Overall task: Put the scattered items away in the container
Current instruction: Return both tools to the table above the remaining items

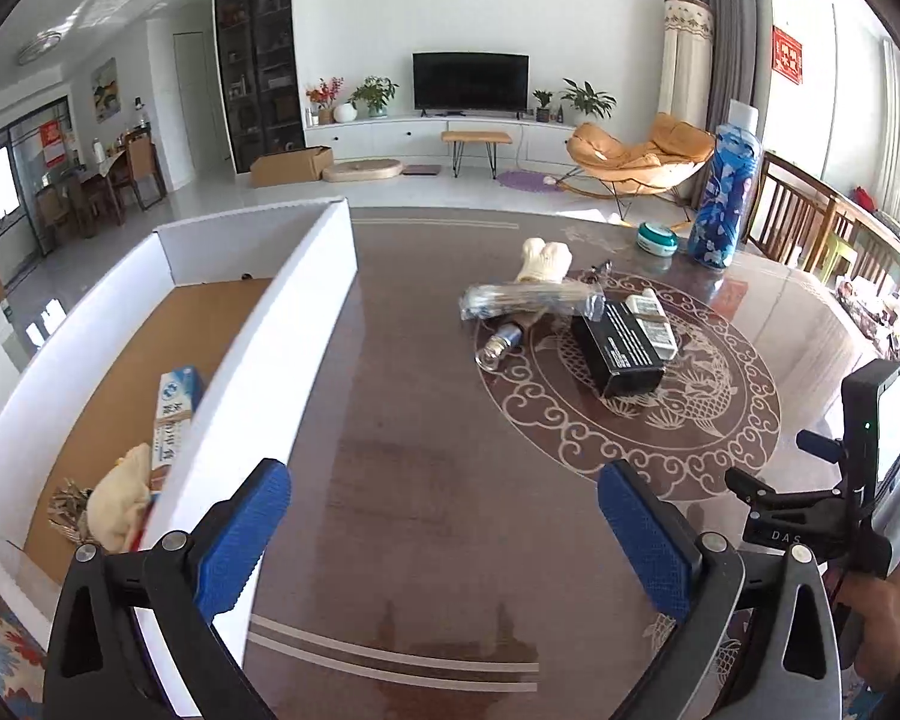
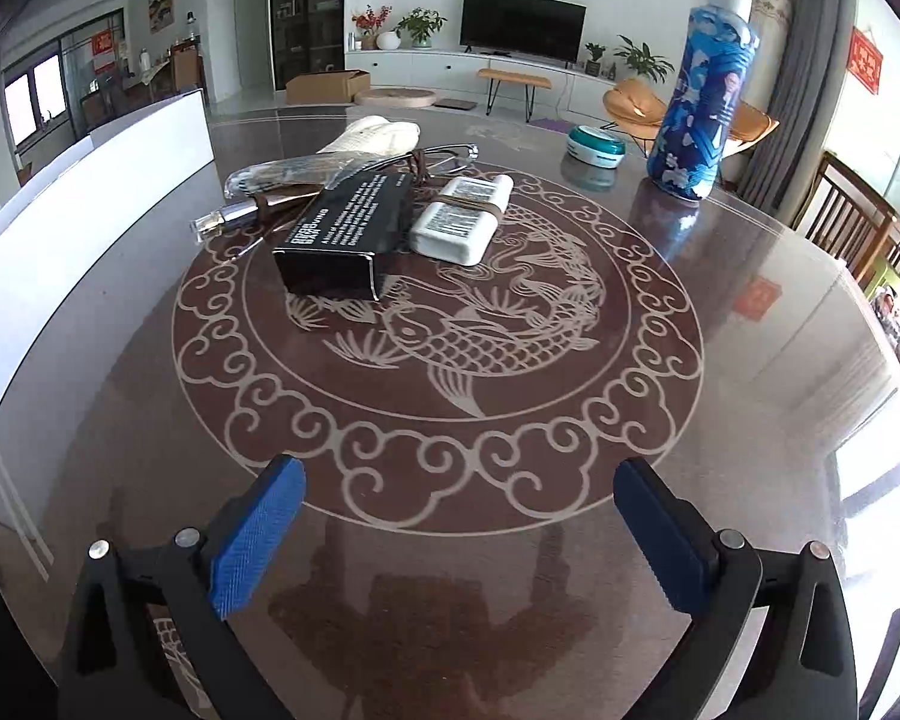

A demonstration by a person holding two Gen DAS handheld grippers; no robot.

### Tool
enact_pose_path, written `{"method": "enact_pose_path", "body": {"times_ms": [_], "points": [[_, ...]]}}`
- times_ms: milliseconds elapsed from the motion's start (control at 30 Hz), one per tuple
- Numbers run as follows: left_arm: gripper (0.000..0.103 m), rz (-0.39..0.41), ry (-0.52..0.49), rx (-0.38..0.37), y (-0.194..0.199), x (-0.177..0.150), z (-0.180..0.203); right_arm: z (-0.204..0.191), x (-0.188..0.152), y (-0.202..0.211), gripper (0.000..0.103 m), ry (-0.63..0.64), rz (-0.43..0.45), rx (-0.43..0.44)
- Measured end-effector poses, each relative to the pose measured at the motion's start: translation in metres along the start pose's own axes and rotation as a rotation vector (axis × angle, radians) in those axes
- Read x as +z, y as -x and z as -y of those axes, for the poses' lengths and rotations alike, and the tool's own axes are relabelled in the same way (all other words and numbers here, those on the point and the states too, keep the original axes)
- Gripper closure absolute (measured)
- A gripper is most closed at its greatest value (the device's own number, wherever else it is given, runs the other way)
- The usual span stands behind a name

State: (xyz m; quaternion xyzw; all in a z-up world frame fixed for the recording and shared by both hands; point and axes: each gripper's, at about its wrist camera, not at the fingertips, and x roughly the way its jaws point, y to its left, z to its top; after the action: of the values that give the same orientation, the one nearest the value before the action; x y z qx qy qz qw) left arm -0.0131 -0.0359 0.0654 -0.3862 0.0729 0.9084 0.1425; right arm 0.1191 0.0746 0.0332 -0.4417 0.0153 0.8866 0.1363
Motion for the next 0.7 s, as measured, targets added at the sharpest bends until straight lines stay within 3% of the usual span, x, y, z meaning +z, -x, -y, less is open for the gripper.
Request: {"method": "enact_pose_path", "body": {"times_ms": [133,267,433,700], "points": [[0.000,-0.083,-0.025,-0.024,-0.043,-0.020,0.046,0.015,-0.005,-0.009,0.000,0.007,-0.039,-0.012],[0.000,-0.113,-0.032,-0.043,-0.071,-0.029,0.072,0.023,-0.011,-0.015,0.000,-0.005,-0.036,0.012],[0.000,-0.119,-0.016,-0.030,-0.090,-0.023,0.078,0.029,-0.013,-0.019,0.000,-0.052,-0.039,0.060],[0.000,-0.141,0.032,-0.030,-0.114,-0.018,0.074,0.029,-0.013,-0.020,0.000,-0.058,-0.040,0.062]]}}
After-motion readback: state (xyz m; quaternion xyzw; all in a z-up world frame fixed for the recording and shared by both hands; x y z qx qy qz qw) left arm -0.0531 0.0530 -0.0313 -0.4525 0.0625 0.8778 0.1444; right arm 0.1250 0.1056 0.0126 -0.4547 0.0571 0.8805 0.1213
